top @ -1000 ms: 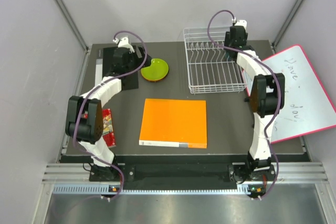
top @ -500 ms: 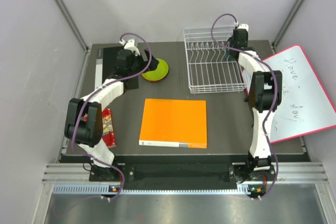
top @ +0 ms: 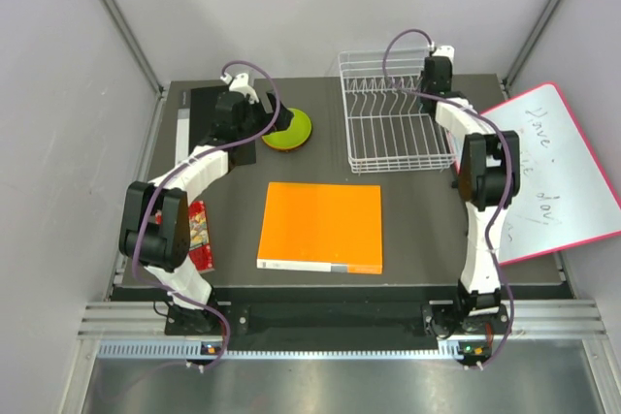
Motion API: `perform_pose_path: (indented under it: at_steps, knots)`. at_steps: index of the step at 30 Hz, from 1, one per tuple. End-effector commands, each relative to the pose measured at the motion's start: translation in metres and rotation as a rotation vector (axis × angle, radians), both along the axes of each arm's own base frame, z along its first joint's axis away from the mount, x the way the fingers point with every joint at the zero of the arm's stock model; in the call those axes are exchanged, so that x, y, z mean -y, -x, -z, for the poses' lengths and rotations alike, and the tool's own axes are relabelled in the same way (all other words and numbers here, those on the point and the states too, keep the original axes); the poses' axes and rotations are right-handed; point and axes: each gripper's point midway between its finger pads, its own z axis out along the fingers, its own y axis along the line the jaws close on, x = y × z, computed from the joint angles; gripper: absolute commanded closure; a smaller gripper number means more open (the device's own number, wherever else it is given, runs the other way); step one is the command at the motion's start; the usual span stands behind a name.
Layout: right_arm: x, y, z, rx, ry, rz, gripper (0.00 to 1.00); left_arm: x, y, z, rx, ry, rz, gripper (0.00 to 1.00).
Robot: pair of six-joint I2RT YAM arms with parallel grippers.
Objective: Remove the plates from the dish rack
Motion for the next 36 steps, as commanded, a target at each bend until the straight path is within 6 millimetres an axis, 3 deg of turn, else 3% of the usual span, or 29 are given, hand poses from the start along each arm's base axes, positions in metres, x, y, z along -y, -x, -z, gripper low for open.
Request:
perform_pose_path:
  at_steps: [1,6,11,14,15,17,18,20,21,28,30,33,34,35,36]
  knots:
    - [0.013,0.009,-0.115,0.281,0.138,0.153,1.0,-0.003,0.001,-0.01,0.017,-0.015,-0.025,0.01]
    - [0.019,0.022,-0.143,0.347,0.182,0.207,1.0,-0.005,0.002,-0.011,0.015,-0.024,-0.039,0.01]
    - [0.018,0.021,-0.139,0.318,0.193,0.207,1.0,-0.003,0.006,-0.011,0.014,-0.018,-0.025,0.01]
    - [0.014,0.032,-0.145,0.334,0.158,0.2,1.0,0.0,0.011,-0.018,0.031,0.002,-0.007,0.01]
    - [0.013,0.041,-0.166,0.371,0.131,0.192,1.0,0.001,0.012,-0.023,0.04,0.006,0.002,0.01]
    - [0.001,0.053,-0.166,0.349,0.07,0.123,1.0,0.005,0.016,-0.027,0.044,0.023,0.026,0.01]
    - [-0.003,0.064,-0.186,0.37,0.037,0.101,1.0,0.007,0.018,-0.03,0.049,0.031,0.035,0.01]
    - [-0.015,0.076,-0.195,0.382,-0.048,0.051,1.0,0.012,0.023,-0.037,0.055,0.059,0.061,0.01]
    - [-0.018,0.092,-0.21,0.387,-0.077,0.021,1.0,0.014,0.024,-0.041,0.061,0.07,0.068,0.01]
    - [-0.091,0.164,-0.207,0.339,-0.427,-0.299,1.0,0.043,0.05,-0.063,0.091,0.251,0.22,0.01]
    - [-0.102,0.189,-0.201,0.337,-0.51,-0.351,1.0,0.052,0.055,-0.068,0.096,0.3,0.263,0.01]
    - [-0.131,0.216,-0.212,0.378,-0.677,-0.471,1.0,0.067,0.067,-0.072,0.119,0.4,0.338,0.01]
    - [-0.14,0.224,-0.194,0.337,-0.724,-0.479,1.0,0.073,0.073,-0.078,0.128,0.453,0.377,0.01]
    - [-0.152,0.23,-0.195,0.348,-0.748,-0.509,1.0,0.078,0.074,-0.074,0.116,0.475,0.392,0.01]
    - [-0.157,0.238,-0.184,0.331,-0.764,-0.519,1.0,0.085,0.079,-0.075,0.102,0.512,0.415,0.01]
